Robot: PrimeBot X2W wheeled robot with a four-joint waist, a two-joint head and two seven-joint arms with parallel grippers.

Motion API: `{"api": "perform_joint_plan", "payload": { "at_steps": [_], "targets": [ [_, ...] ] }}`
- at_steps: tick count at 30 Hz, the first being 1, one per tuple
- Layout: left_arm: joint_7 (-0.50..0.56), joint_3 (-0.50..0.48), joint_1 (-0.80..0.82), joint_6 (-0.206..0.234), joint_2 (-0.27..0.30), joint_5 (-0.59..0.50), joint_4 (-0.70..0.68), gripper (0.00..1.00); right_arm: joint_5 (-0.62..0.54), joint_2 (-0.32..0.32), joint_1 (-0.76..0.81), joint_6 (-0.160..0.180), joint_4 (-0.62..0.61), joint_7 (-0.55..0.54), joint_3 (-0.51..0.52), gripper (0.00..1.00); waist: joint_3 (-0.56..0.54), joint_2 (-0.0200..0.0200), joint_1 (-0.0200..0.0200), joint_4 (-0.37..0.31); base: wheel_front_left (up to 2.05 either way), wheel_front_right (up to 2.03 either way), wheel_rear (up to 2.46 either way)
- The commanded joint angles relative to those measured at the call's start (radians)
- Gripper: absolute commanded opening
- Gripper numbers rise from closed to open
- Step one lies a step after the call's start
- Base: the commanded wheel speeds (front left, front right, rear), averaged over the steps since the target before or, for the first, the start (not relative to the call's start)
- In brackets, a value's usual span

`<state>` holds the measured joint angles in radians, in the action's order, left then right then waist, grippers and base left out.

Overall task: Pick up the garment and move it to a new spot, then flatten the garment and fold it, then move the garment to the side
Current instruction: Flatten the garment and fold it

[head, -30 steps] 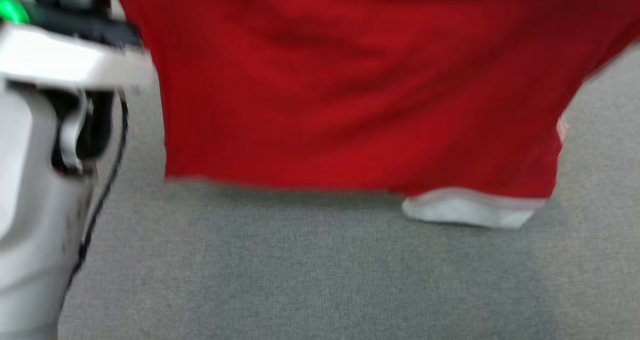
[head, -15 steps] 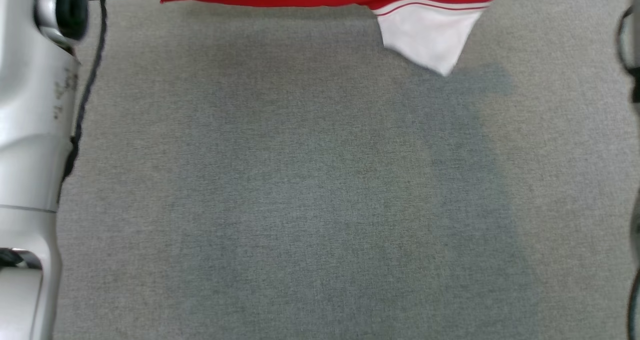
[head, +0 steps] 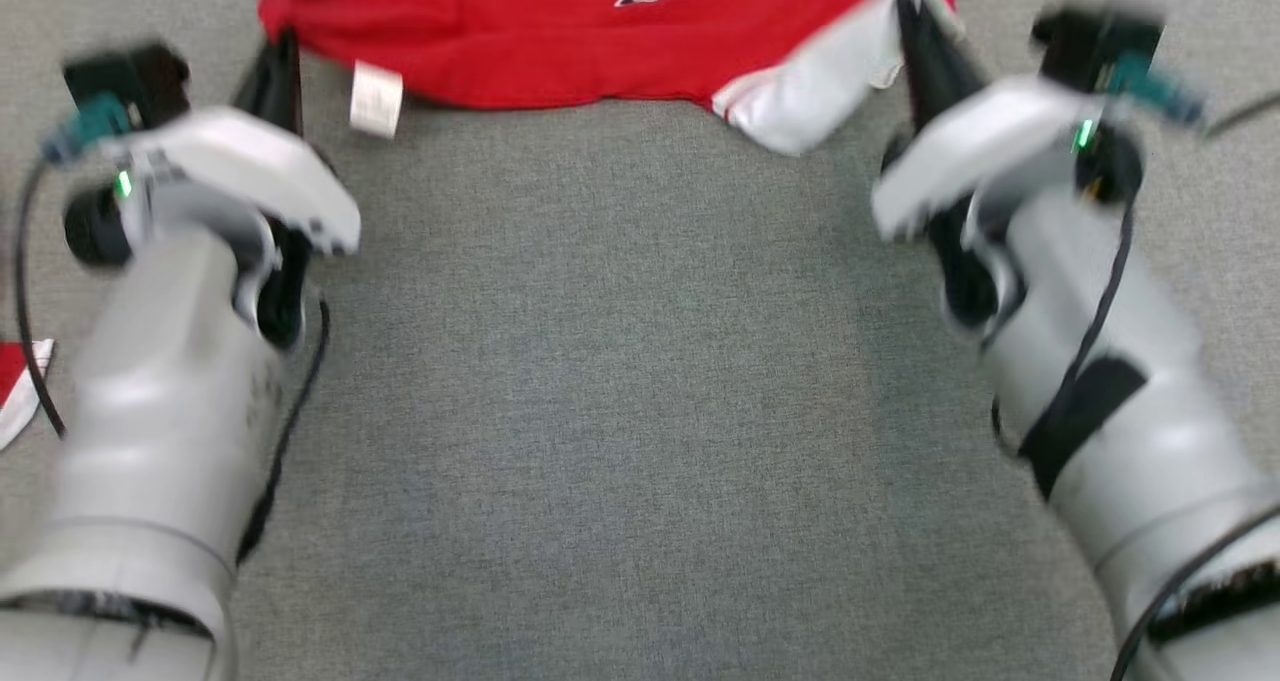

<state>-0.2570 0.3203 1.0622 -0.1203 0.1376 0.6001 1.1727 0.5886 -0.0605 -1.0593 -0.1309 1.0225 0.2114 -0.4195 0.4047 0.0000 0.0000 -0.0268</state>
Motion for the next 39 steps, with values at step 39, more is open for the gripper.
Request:
{"api": "perform_joint_plan", "payload": {
  "at_steps": [39],
  "targets": [
    [0.184,-0.196,-1.262,0.146,0.101,0.006,-0.988,0.00,-0.095,-0.056,1.438,0.000,-1.116,-0.426,0.288,0.00,-0.435,0.0000,0.0000,-0.009,0.00,0.00,0.00]
  ]
}}
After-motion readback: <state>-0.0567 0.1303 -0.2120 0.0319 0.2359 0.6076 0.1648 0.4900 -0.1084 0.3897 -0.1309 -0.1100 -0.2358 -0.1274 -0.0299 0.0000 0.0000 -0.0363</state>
